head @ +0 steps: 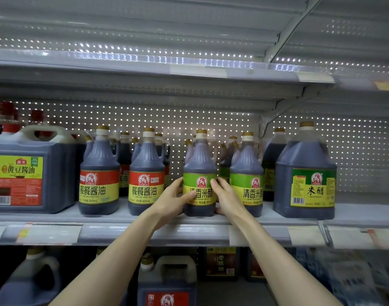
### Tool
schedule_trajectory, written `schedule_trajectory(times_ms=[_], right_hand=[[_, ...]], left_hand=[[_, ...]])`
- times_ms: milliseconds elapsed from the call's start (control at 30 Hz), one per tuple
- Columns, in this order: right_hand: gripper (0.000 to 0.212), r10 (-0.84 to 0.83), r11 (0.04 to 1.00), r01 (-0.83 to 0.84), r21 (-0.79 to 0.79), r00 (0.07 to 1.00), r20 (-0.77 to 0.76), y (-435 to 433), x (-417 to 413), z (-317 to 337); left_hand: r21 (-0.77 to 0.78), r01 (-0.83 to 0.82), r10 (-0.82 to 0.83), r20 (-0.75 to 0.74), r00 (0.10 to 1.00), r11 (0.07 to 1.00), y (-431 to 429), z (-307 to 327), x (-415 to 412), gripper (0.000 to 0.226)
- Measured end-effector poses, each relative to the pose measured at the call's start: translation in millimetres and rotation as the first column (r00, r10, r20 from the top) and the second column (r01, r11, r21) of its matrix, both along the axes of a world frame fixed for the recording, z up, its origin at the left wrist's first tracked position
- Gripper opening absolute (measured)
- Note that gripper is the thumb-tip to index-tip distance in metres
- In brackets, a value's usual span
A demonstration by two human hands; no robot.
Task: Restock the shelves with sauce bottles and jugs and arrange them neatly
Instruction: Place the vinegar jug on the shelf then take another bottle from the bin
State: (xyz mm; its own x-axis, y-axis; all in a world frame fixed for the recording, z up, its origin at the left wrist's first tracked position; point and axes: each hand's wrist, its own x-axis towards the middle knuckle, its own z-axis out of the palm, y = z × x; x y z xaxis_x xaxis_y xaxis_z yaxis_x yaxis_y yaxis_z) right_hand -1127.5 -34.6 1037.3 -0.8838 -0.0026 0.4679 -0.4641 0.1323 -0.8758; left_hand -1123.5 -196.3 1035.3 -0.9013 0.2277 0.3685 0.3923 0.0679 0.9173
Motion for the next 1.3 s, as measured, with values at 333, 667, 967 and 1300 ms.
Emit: schedule_trajectory(times_ms=[333,667,967,1300], right_hand=[[0.038,0.005,1.0,-0.005,0.018,1.0,0.013,0.2,3.5,0.3],[0.04,-0.02,0.999,0.019,0.03,0.999,0.031,0.4,6.1,2.2],[0.037,-0.007,1.0,0.008,-0.006,0.999,0.043,-1.9,8.4,5.2],[0.051,-0.103,0.994,0.1,0.051,0.992,0.074,0.9,28.9,12.5]], left_hand=[[0.0,-0.007,0.007,0.012,1.0,1.0,-0.4,-1.1,-0.1,0.054],[0.005,-0.002,0.002,0.019,1.0,1.0,-0.2,1.0,1.5,0.054],[-0.024,-0.03,0.031,0.018,0.999,0.999,2.3,3.5,3.9,0.053],[-0.078,-0.186,0.179,-0.096,0.979,0.979,-5.4,15.5,30.3,0.057]])
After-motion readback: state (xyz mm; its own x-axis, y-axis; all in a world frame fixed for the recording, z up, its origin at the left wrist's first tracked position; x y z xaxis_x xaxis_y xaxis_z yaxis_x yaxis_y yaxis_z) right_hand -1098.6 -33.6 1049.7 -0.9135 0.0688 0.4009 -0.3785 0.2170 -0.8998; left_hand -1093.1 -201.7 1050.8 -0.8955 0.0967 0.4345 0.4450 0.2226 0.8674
